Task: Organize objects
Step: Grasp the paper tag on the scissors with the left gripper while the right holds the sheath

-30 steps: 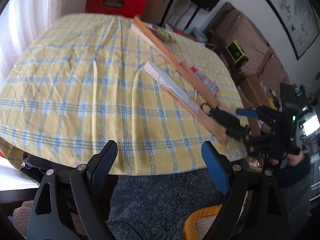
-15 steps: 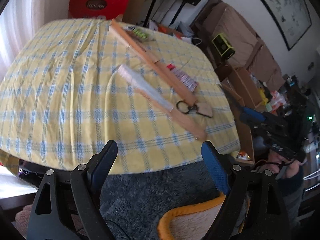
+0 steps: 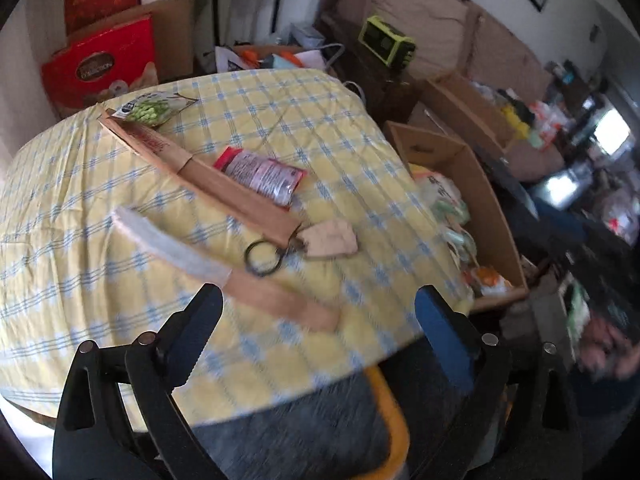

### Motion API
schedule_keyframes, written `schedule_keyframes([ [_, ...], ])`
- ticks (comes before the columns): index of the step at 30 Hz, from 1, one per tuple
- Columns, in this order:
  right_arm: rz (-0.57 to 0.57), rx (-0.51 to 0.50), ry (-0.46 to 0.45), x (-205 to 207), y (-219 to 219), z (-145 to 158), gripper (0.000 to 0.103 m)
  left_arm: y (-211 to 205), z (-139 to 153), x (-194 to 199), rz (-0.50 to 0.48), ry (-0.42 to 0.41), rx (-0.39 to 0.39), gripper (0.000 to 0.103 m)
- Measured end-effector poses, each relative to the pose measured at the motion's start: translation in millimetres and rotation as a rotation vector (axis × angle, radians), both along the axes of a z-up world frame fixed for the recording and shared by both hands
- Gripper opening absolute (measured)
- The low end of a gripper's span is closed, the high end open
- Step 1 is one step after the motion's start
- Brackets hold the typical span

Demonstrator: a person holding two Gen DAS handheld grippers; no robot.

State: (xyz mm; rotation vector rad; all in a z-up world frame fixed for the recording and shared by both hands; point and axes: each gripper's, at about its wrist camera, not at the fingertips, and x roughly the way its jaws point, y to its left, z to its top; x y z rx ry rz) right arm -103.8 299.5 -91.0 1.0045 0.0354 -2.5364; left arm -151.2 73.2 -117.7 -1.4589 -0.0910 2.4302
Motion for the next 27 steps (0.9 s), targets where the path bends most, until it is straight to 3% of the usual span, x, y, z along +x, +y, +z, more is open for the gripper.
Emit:
schedule_keyframes([
  [4,-0.037,-0.055,-0.020,-2,15,-10,0.038,20,-25,-22,0.088,-0.016,-0.013,0.098],
  [8,-0.081,-0.108,-0.036,-3,29,-19,0.038,36,-45,-38,0.122,0.001,-0.129,0.098],
  [10,-0.094,-0.114,-0.027,-1,32,-21,0.038,43,-51,-45,0.111,0.003,-0.178,0.098],
  [16,-0.101,-0.123,-0.026,2,33,-21,0.038,53,-58,-45,0.080,0.020,-0.223,0.095],
  [17,-0.103,-0.126,-0.026,3,33,-20,0.038,52,-58,-44,0.086,0.024,-0.225,0.089],
  [19,-0.109,-0.127,-0.021,4,34,-19,0.038,52,-53,-42,0.100,0.038,-0.222,0.066],
  [20,-0.112,-0.129,-0.018,5,34,-17,0.038,51,-52,-41,0.101,0.035,-0.208,0.049],
  [27,-0.112,-0.133,0.017,14,35,-5,0.038,47,-46,-36,0.122,0.028,-0.187,0.047],
])
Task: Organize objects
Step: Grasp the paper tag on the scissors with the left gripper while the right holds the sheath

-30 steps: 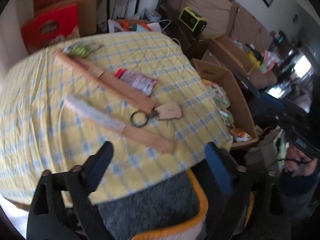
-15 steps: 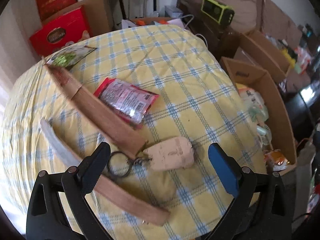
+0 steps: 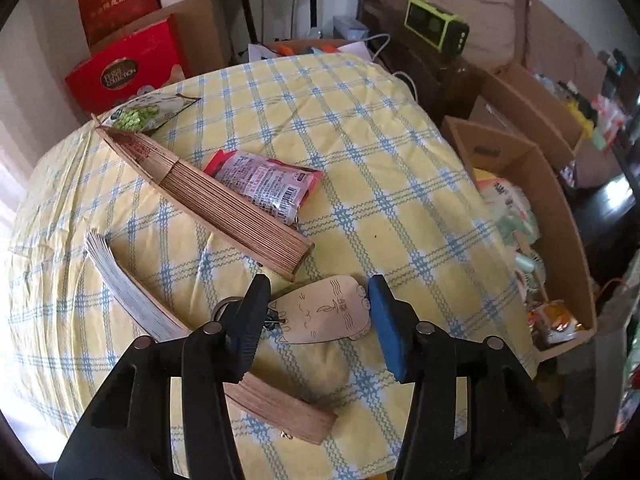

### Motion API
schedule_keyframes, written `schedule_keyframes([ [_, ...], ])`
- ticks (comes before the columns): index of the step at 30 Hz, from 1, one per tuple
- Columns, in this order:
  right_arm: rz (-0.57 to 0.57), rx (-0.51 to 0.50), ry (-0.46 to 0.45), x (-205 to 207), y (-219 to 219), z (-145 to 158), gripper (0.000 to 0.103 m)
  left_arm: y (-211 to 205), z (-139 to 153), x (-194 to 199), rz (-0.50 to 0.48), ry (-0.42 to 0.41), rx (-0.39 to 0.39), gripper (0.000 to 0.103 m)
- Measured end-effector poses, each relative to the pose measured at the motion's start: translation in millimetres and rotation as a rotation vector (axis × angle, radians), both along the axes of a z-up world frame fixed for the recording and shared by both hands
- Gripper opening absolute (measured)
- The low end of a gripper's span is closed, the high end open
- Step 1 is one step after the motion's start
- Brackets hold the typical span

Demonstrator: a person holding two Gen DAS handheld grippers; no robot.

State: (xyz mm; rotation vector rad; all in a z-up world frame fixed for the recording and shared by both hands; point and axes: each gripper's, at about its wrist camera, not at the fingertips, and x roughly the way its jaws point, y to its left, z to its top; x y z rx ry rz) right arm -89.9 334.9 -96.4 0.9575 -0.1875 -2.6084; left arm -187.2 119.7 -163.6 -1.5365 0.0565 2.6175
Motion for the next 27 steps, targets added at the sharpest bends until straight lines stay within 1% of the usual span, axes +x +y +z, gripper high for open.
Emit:
schedule_keyframes([
  [2,-0.009,0.008,0.004,0,1,2,0.038,-5,10,2,0.010,0.023,0.028,0.047],
  [6,-0.058,0.055,0.016,1,8,2,0.038,-15,36,5,0.027,0.081,0.078,0.048],
  [9,-0.075,0.054,0.014,0,15,0,0.038,-19,55,7,0.043,0.123,0.108,0.048],
  [13,-0.100,0.056,0.008,0,25,-4,0.038,-14,78,10,0.047,0.179,0.116,0.048],
  [16,-0.118,0.044,0.004,0,31,-4,0.038,-8,89,12,0.037,0.199,0.126,0.048],
  [21,-0.131,0.043,0.010,2,37,-1,0.038,3,104,17,0.014,0.219,0.151,0.048],
  [25,-0.139,0.041,0.016,3,40,1,0.038,14,115,23,-0.007,0.254,0.134,0.047],
  [27,-0.142,0.039,0.021,5,42,4,0.038,18,120,25,-0.017,0.266,0.140,0.047],
])
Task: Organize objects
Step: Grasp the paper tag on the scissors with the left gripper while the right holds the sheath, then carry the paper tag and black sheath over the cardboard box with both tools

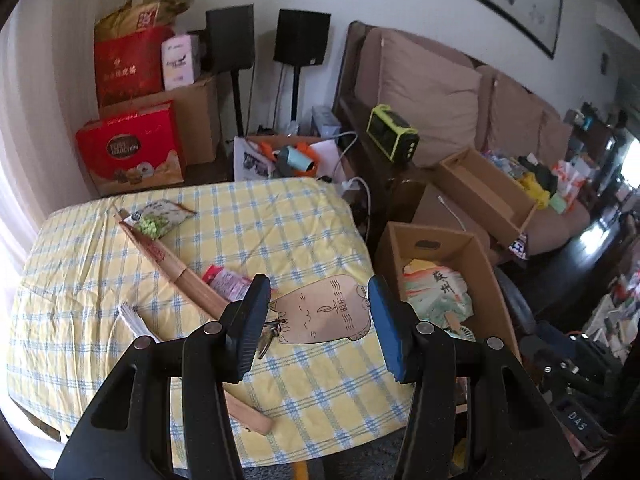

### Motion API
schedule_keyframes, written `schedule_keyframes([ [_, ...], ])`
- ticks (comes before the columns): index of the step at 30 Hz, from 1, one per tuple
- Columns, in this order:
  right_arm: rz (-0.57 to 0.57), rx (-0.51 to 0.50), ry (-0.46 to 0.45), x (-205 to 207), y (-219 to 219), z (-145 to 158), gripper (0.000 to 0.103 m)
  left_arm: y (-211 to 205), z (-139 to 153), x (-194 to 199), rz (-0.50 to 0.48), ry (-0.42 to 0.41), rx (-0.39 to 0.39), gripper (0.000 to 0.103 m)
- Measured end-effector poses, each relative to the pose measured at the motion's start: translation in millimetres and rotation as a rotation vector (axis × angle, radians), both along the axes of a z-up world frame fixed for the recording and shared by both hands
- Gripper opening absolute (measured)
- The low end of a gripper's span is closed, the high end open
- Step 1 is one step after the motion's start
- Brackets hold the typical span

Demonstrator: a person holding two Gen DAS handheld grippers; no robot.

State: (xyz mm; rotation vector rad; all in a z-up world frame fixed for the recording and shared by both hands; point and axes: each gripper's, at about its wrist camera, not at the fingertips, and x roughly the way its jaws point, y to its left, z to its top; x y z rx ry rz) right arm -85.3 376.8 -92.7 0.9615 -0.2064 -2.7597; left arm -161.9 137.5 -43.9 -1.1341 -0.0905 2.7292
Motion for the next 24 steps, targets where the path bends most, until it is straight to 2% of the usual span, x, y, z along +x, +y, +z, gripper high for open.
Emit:
schedule_keyframes([
  [14,-0.050,-0.014,-0.003,2,24,1,0.038,45,18,1,-0.082,0.033,0.040,0.048],
  [20,-0.115,-0.037,-0.014,4,50,-5,0.038,58,13,-7,-0.067,0.032,0.064,0.048],
  [24,-0.154,-0.090,-0.031,4,71,-12,0.038,67,15,-9,-0.068,0.040,0.091,0.048],
])
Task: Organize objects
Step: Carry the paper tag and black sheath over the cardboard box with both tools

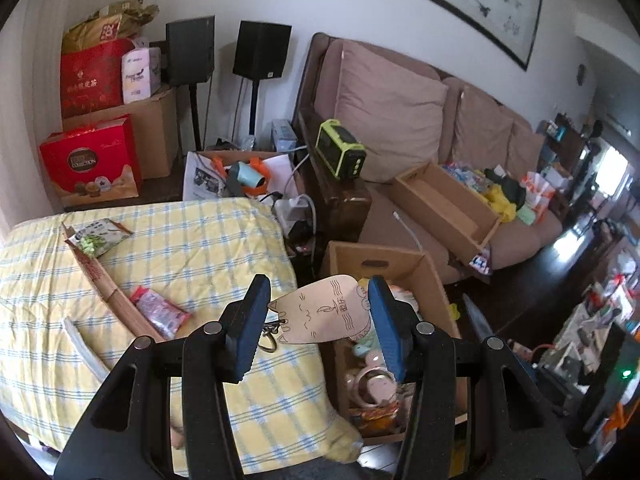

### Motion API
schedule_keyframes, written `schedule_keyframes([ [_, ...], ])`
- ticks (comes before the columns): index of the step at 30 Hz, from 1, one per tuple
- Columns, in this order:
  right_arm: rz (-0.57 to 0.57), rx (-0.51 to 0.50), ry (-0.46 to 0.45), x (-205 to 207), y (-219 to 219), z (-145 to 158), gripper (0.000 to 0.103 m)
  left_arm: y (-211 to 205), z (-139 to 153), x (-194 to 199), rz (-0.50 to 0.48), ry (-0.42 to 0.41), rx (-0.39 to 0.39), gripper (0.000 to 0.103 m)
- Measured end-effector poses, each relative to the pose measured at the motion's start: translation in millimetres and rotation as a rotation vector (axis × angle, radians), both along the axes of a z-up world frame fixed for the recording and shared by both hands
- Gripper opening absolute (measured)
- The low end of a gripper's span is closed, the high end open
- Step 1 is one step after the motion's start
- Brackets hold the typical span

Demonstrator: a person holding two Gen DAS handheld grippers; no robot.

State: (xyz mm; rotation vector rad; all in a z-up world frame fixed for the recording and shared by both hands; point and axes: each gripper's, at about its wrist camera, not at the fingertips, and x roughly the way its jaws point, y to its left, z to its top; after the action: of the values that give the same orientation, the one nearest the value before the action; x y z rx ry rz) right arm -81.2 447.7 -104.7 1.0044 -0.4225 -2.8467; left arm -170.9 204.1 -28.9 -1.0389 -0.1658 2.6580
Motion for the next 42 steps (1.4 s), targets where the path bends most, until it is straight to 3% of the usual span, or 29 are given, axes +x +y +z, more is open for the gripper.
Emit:
schedule_keyframes([
  [6,-0.076,0.066,-0.033,0,16,-7,0.038,10,13,-6,-0.005,0.004,0.047,0.048],
  [13,-0.092,0.057,-0.066,-4,24,-22,0.038,25,13,-4,-0.047,0.017,0.073,0.048],
  [21,-0.127,0.026,-0.099,-10,39,-46,0.038,42,-26,-18,-0.120,-0.089,0.111,0.048],
  [28,-0.170,-0.012,-0.160,-15,52,-77,0.038,70,-57,-24,-0.128,-0.164,0.045,0.048],
  [36,-0.165,-0.027,-0.186,-17,56,-87,0.038,91,-83,-28,-0.165,-0.203,-0.009,0.048],
  [42,-0.154,-0.033,-0.217,-20,58,-97,0.038,91,-97,-30,-0.175,-0.241,-0.003,0.048],
])
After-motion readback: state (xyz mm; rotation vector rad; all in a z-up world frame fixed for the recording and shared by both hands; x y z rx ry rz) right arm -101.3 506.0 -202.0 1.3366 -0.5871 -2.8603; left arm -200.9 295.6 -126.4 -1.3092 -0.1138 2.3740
